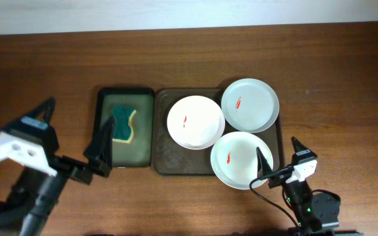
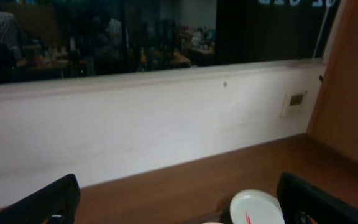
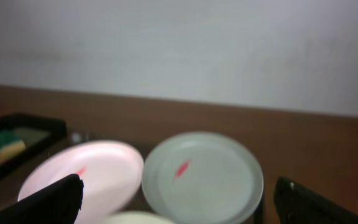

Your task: Clean dirty plates on tray and stack at the side

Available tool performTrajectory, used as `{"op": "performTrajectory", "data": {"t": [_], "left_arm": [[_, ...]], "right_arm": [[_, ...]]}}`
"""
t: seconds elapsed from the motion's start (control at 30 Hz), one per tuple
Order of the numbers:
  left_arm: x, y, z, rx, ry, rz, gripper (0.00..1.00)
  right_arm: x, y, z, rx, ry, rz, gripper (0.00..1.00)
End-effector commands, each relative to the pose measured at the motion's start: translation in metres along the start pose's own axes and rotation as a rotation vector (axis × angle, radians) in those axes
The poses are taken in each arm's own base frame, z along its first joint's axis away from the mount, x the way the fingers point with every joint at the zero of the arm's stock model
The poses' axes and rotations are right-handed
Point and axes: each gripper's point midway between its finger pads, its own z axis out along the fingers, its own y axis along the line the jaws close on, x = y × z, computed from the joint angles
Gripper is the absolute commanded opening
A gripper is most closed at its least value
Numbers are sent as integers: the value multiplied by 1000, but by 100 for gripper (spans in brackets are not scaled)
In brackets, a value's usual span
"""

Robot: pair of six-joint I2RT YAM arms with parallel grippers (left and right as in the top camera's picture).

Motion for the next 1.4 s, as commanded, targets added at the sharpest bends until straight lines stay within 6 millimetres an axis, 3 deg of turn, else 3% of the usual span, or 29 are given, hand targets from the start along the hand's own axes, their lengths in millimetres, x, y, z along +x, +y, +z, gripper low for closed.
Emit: {"op": "performTrajectory", "data": {"t": [0.0,0.17,0.33,0.43,0.47,0.57,0.73,0.83,0.93,1.17,1.2,1.23,1.27,1.3,1.33,1.37], "left_arm": [[-4,0,4,12,11,0,99],[0,4,5,-10,27,-7,99],[32,45,-1,-260,137,-160,99],[45,53,-1,-313,181,-221,99],[52,54,2,-320,205,-263,99],[64,58,11,-331,255,-303,99],[86,65,23,-362,395,-328,99],[95,73,31,-402,538,-346,100],[105,77,41,-407,721,-338,99],[158,85,61,-421,1101,-373,99],[168,87,65,-423,1146,-379,96],[176,88,67,-425,1180,-384,85],[184,90,71,-426,1210,-389,69],[193,92,77,-428,1240,-393,38],[197,93,78,-429,1251,-394,26],[200,95,80,-433,1264,-395,17]], "right_arm": [[-1,7,0,-40,-8,15,98],[-30,11,-6,-51,-36,111,98],[-71,12,-11,-42,58,169,98],[-96,12,-1,-34,140,185,98],[-112,11,10,-28,236,204,98],[-127,14,28,-40,457,252,98],[-147,21,41,-48,800,344,98],[-163,26,54,-76,919,391,98],[-162,25,66,-75,979,411,98],[-133,46,76,-130,1110,439,56],[-127,50,76,-137,1131,437,53],[-120,53,77,-124,1155,435,52],[-113,53,77,-91,1178,431,52],[-101,53,79,-42,1208,416,53],[-95,56,80,-36,1222,404,57],[-89,60,82,-47,1236,393,70]]}}
